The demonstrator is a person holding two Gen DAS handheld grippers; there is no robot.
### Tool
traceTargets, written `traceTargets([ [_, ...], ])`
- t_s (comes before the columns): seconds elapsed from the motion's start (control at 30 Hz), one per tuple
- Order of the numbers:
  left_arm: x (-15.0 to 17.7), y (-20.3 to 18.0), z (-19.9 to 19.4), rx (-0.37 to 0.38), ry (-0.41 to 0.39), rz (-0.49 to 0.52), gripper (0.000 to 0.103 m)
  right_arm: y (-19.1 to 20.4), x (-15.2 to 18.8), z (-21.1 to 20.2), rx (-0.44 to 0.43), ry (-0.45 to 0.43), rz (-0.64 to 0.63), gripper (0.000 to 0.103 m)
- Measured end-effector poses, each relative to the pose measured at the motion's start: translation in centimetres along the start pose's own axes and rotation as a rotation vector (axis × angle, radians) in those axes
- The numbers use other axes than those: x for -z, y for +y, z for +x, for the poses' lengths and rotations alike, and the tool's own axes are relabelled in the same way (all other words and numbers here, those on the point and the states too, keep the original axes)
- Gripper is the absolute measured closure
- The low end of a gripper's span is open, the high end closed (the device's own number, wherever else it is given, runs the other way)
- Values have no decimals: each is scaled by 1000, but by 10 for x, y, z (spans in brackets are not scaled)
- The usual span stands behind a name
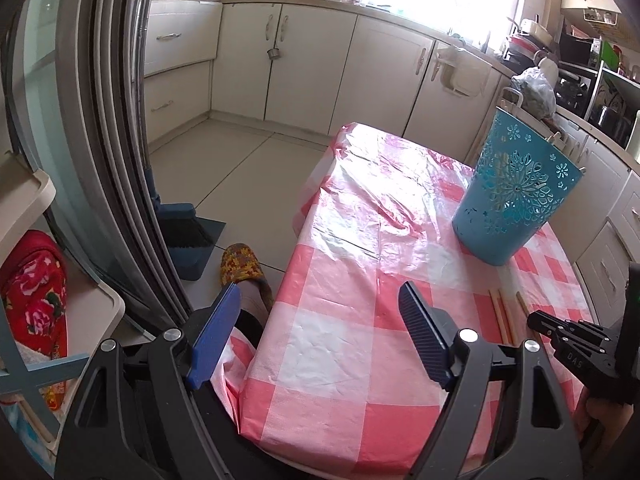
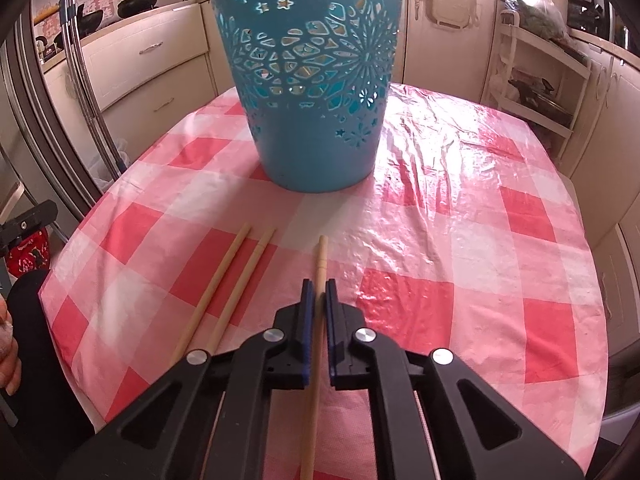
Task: Organize utensils
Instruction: 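Withdraw the left tool from the basket back over the table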
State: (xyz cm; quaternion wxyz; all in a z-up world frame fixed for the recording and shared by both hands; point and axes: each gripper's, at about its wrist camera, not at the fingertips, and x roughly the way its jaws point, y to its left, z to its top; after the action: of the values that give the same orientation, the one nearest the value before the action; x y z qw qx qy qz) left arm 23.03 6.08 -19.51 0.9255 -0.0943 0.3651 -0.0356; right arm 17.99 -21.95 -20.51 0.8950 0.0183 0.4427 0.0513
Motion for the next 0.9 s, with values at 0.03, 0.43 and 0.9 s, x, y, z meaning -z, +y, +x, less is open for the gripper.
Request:
traceTargets([
  [0.03, 0, 0, 1, 0, 2, -5, 26, -1, 0, 0, -7, 3, 10, 97],
  [0.43, 4, -7, 3, -22, 5, 29, 25, -1, 7, -4, -29, -3, 10, 97],
  [0.9, 4, -8, 4, -29, 9, 34, 25, -15, 6, -20, -79, -32, 98, 97],
])
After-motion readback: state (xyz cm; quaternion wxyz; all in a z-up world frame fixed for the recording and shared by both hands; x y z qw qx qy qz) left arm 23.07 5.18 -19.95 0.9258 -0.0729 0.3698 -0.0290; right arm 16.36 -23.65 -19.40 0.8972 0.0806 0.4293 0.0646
